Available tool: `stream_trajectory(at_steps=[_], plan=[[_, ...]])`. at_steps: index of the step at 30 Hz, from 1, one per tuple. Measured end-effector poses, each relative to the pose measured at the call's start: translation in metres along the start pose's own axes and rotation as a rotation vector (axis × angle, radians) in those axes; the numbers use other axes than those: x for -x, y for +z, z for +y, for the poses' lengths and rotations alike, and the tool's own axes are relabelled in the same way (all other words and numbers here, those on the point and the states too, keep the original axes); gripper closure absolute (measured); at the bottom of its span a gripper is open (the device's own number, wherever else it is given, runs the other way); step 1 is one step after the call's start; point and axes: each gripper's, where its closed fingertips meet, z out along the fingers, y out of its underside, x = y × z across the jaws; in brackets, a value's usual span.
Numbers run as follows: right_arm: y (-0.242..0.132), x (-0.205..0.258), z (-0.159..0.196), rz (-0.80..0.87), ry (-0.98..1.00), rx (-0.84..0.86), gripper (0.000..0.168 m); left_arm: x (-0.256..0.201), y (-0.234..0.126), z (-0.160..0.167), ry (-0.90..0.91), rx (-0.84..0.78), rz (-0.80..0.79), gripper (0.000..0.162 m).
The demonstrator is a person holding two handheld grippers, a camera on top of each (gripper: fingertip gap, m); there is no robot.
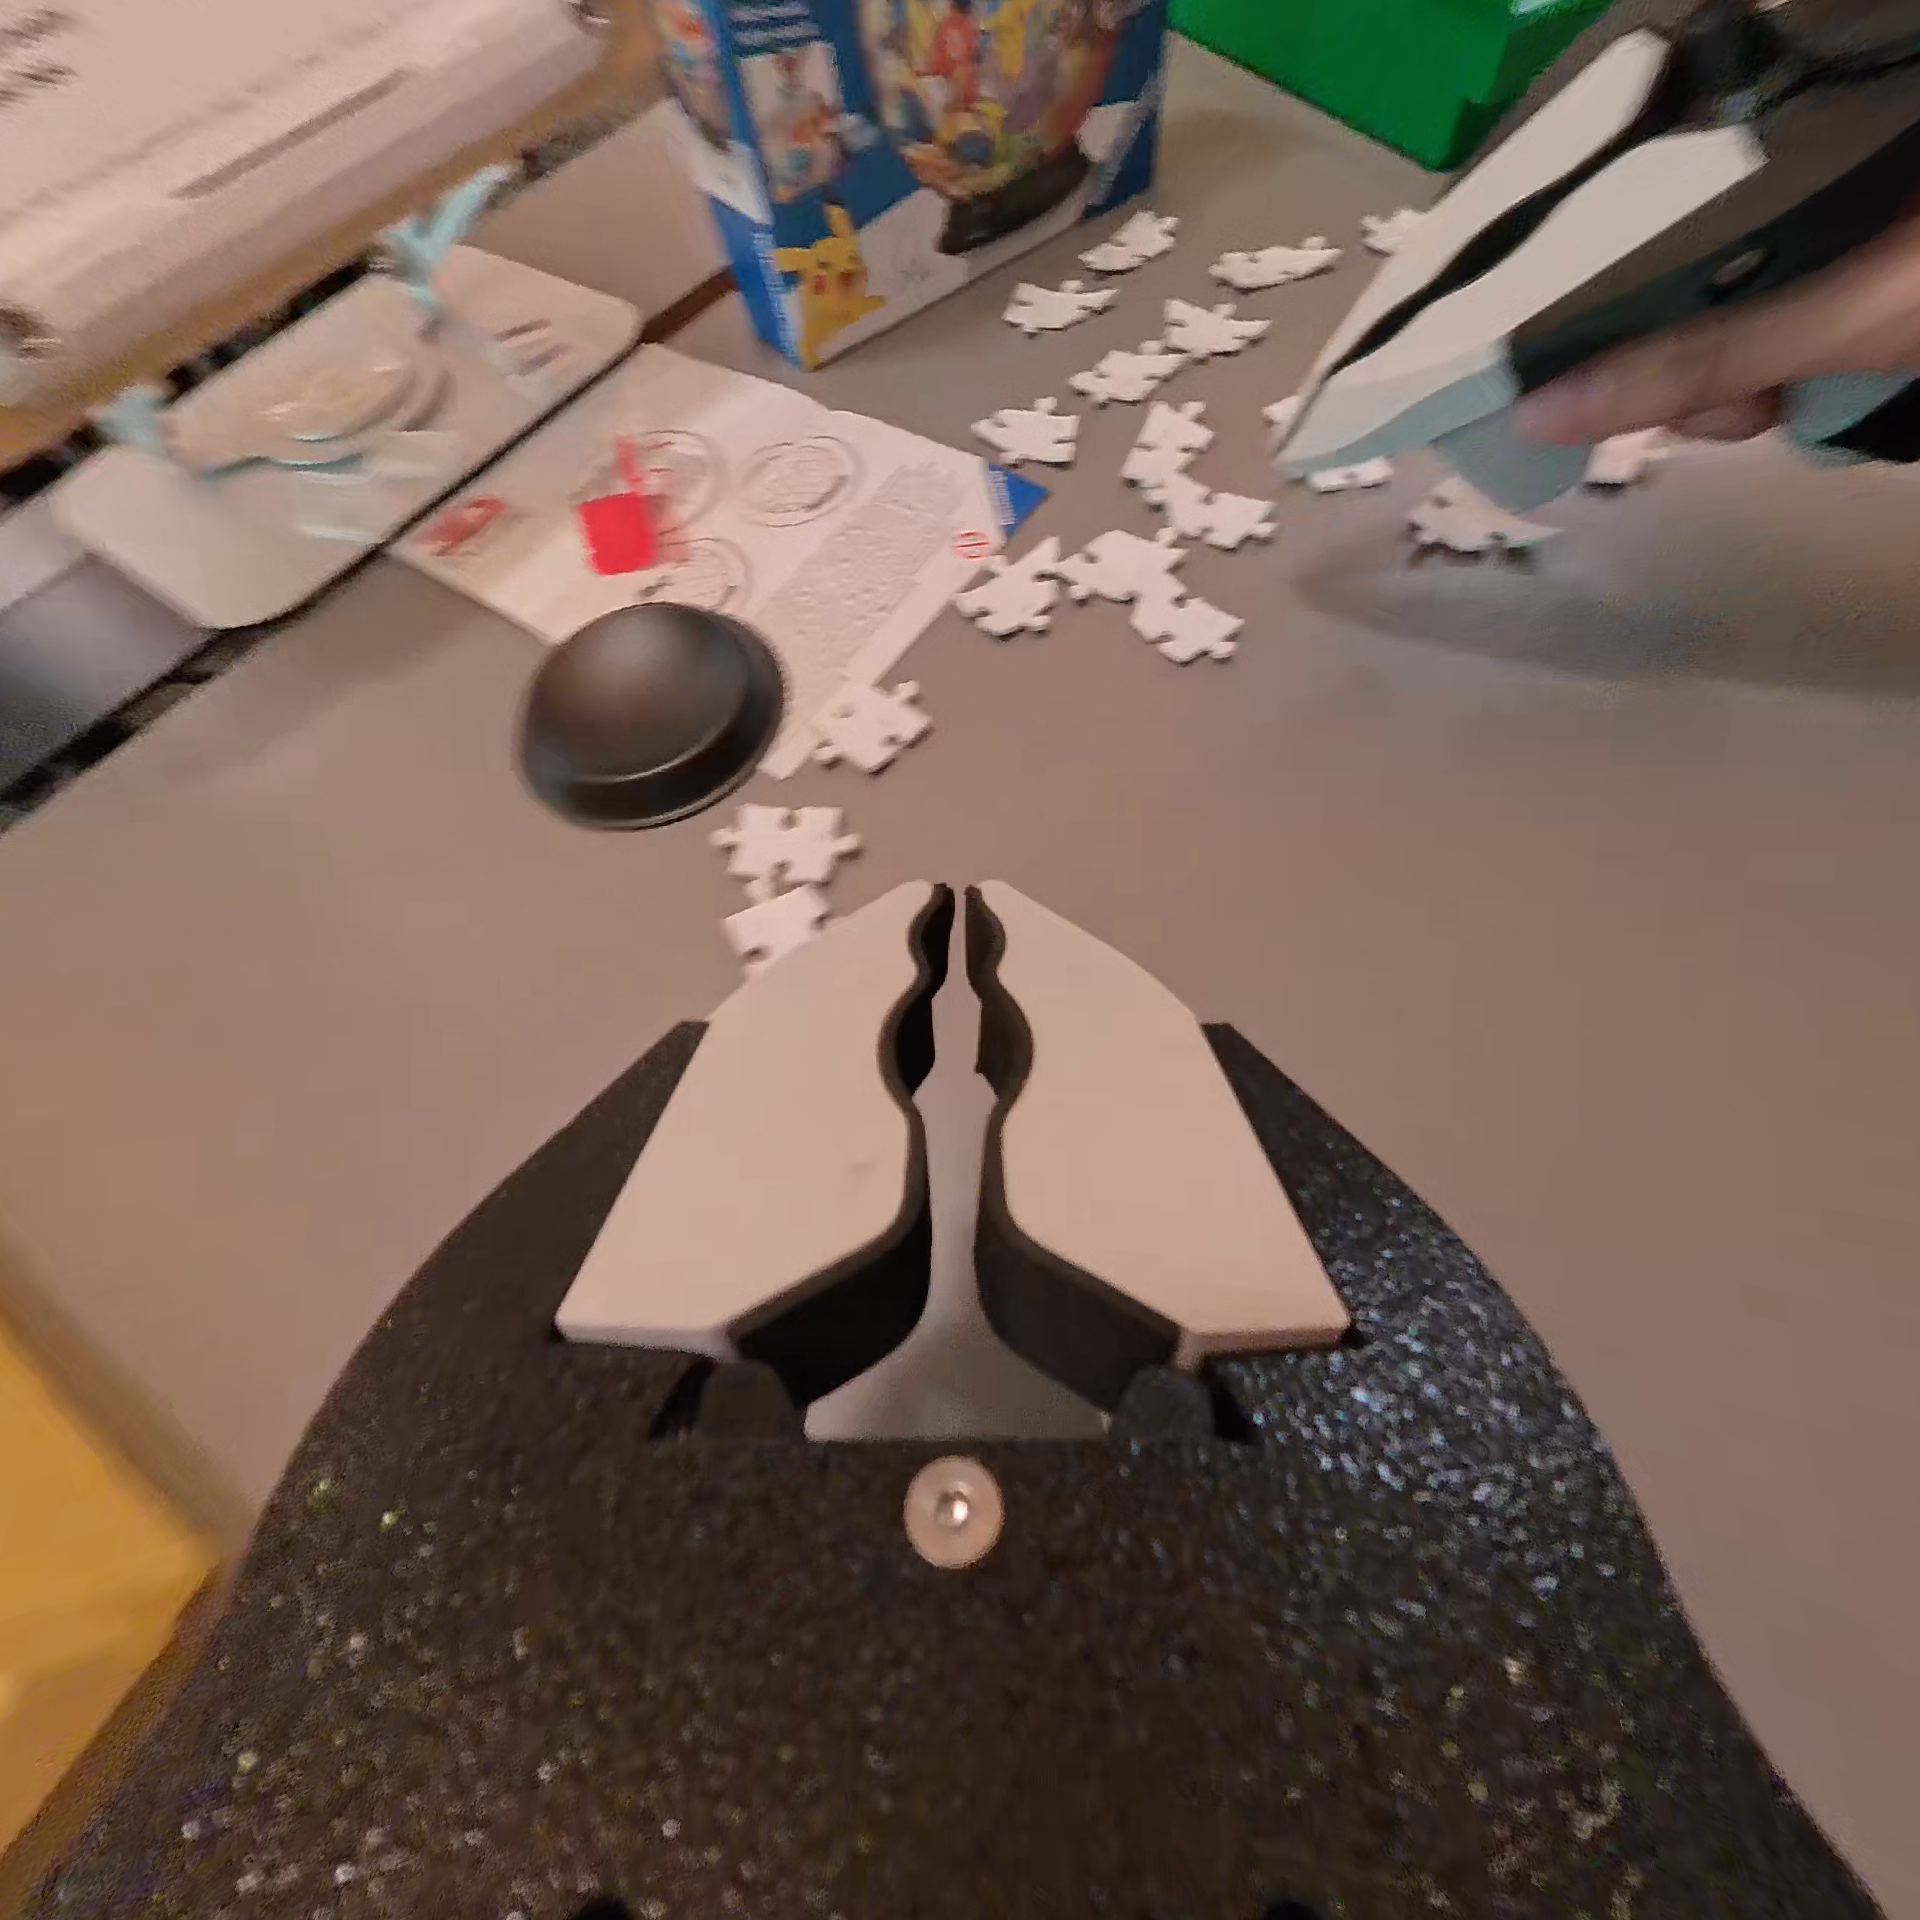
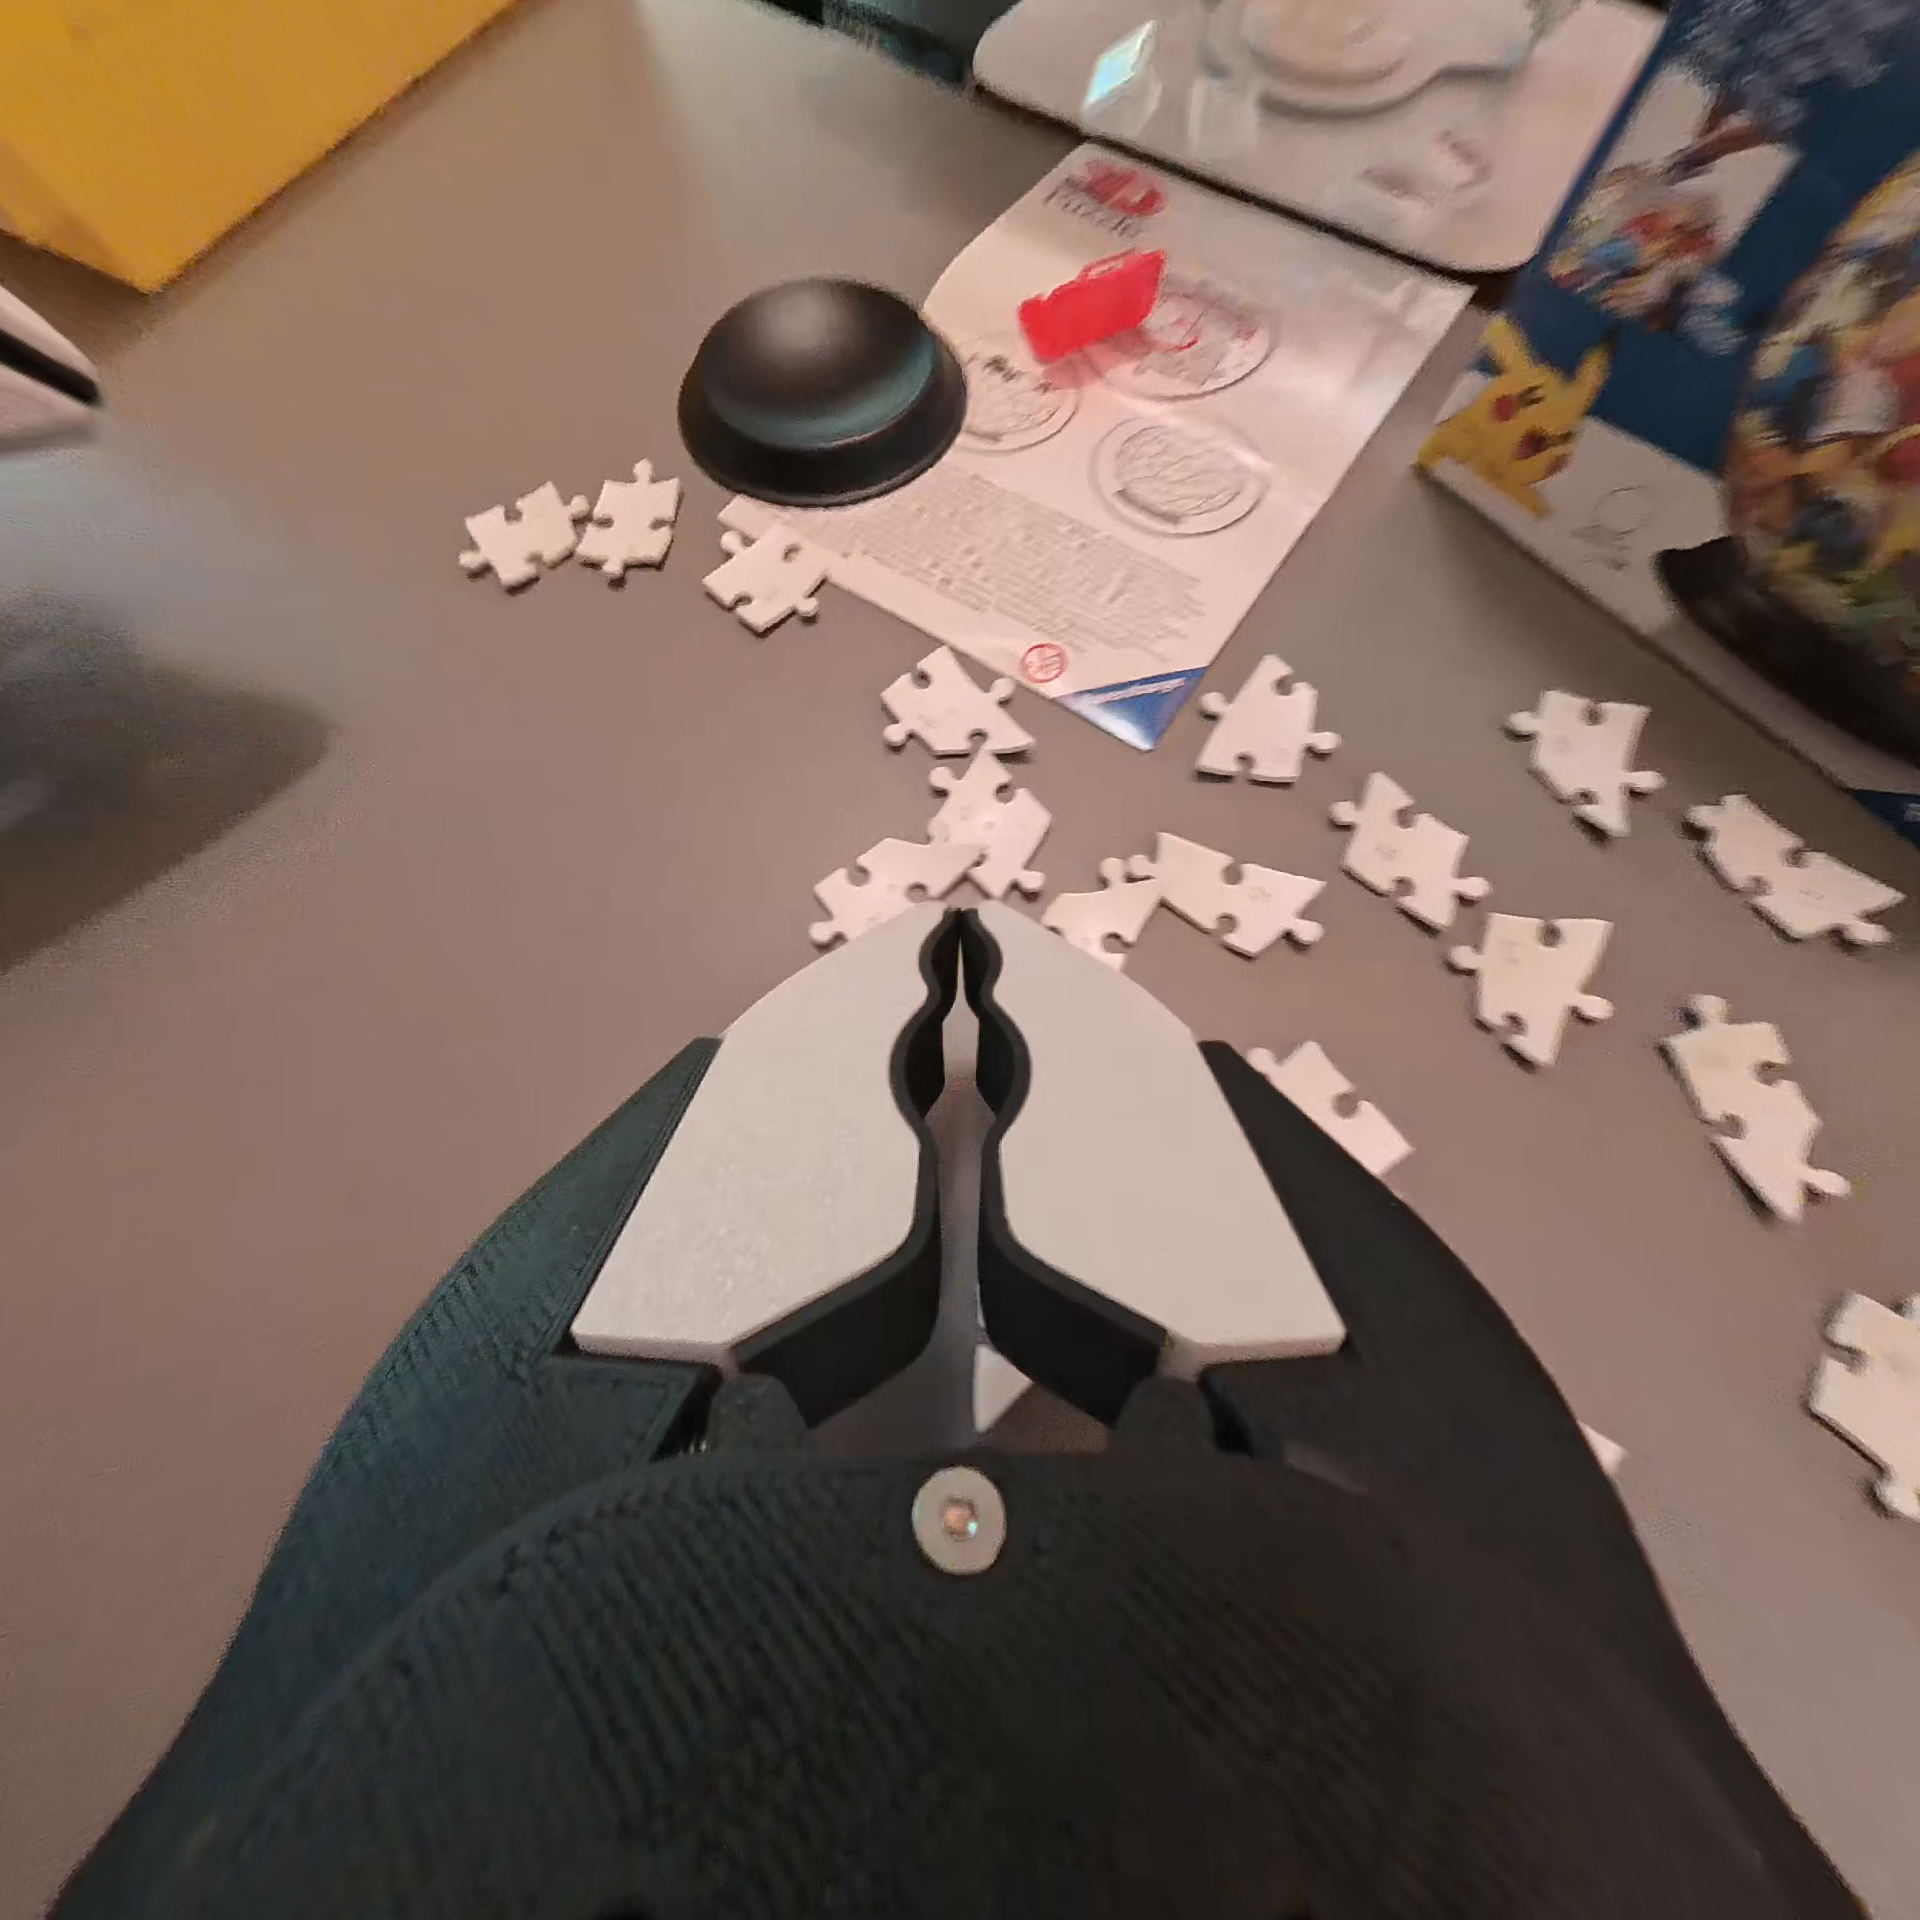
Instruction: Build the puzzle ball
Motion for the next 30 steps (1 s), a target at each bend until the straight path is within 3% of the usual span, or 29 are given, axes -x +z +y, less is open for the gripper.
stream_trajectory(at_steps=[1, 4, 8, 11, 14, 18, 22, 30], plan=[[-0.006, -0.005, -0.003, 0.004, 0.007, -0.033, 0.168, 0.014, -0.010, 0.002, -0.006, 0.003, -0.046, 0.160], [-0.023, -0.017, -0.009, 0.025, 0.027, -0.121, 0.167, 0.061, -0.046, 0.011, -0.053, 0.022, -0.187, 0.158], [-0.034, -0.015, -0.001, -0.006, 0.023, -0.130, 0.151, 0.137, -0.101, 0.026, -0.107, 0.082, -0.398, 0.154], [-0.032, -0.003, 0.007, -0.071, -0.005, -0.109, 0.114, 0.186, -0.128, 0.046, -0.114, 0.210, -0.422, 0.144], [-0.029, 0.004, 0.012, -0.080, -0.051, -0.081, 0.107, 0.239, -0.144, 0.072, -0.100, 0.401, -0.461, 0.129], [-0.033, 0.012, 0.006, -0.063, -0.146, -0.110, 0.103, 0.281, -0.138, 0.104, -0.121, 0.603, -0.398, 0.122], [-0.040, 0.012, 0.004, -0.028, -0.224, -0.110, 0.102, 0.286, -0.114, 0.134, -0.237, 0.761, -0.254, 0.122], [-0.046, 0.007, 0.012, 0.003, -0.243, -0.095, 0.101, 0.305, -0.093, 0.159, -0.502, 0.925, -0.269, 0.125]])
